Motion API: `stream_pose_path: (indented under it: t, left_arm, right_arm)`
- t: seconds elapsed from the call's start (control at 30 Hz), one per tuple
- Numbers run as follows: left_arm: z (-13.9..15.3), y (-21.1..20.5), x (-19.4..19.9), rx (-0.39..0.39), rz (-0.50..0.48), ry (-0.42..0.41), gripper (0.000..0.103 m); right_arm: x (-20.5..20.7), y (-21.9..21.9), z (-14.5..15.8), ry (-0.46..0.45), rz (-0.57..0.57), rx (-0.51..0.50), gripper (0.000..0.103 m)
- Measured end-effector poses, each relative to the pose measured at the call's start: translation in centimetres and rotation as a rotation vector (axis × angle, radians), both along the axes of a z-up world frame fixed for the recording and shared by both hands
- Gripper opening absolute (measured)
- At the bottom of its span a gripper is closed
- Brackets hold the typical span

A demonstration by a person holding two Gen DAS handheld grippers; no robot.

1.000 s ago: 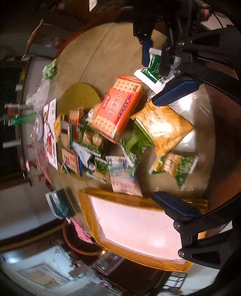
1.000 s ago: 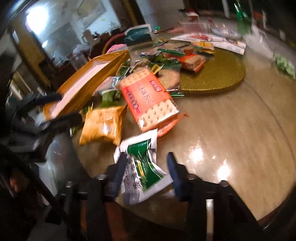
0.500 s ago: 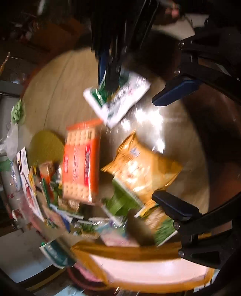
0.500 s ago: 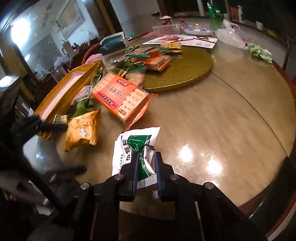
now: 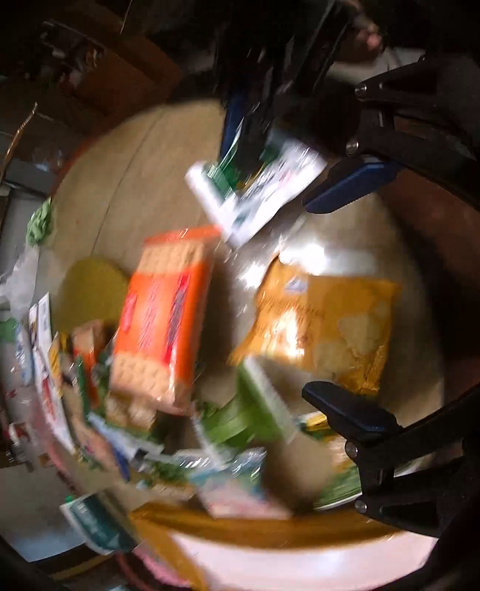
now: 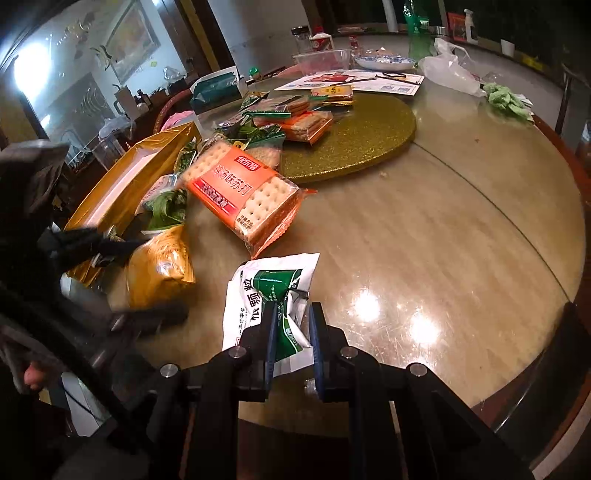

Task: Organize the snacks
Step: 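Grasp the yellow cracker bag with left gripper while right gripper grasps white-green packet, then carry both packets into the white tray and open both grippers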

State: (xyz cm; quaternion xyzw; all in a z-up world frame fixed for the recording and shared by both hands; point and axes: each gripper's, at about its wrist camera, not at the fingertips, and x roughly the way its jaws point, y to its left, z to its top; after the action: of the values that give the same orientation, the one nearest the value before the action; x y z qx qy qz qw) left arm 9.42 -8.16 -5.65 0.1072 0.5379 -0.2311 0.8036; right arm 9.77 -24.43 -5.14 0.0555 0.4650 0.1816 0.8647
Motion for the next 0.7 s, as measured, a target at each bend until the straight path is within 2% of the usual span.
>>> stream_pose_path:
  t: [0.1,0.17,0.23,0.4,0.5,0.63,0.7]
  left_arm:
    - [0.2,-0.1,-0.7,-0.005,0.013,0.007,0.092]
    - [0.0,-0.2,-0.2,0.047,0.058,-0.026,0.091]
    - [-0.4,-0.1,0.3,0.083,0.107,-0.036,0.08]
    - [-0.5,0.4,-0.1,0.076,0.145,-0.062,0.048]
    - [0.1,0.8,-0.9,0.038,0.186,-0.083,0.046]
    - [3.4,2.1,-2.1,-0.094,0.203,-0.115,0.046]
    - [4.8,2.9,-2.4,-0.135,0.226,-0.13,0.046]
  right_arm:
    - [0.1,0.0,0.0,0.0,-0.005,0.003,0.015]
    - [0.2,0.2,0.0,0.0,-0.006,-0.003,0.015]
    - [0.2,0.3,0.0,-0.002,-0.005,-0.013,0.015]
    - [-0.1,0.4,0.0,-0.013,-0.007,-0.027,0.015]
    - [-0.4,0.4,0.1,-0.02,-0.016,-0.011,0.012]
    - [-0.9,0.4,1.2,-0.049,-0.01,0.029,0.009]
    - [-0.9,0.9,1.4,-0.059,-0.002,0.041,0.009]
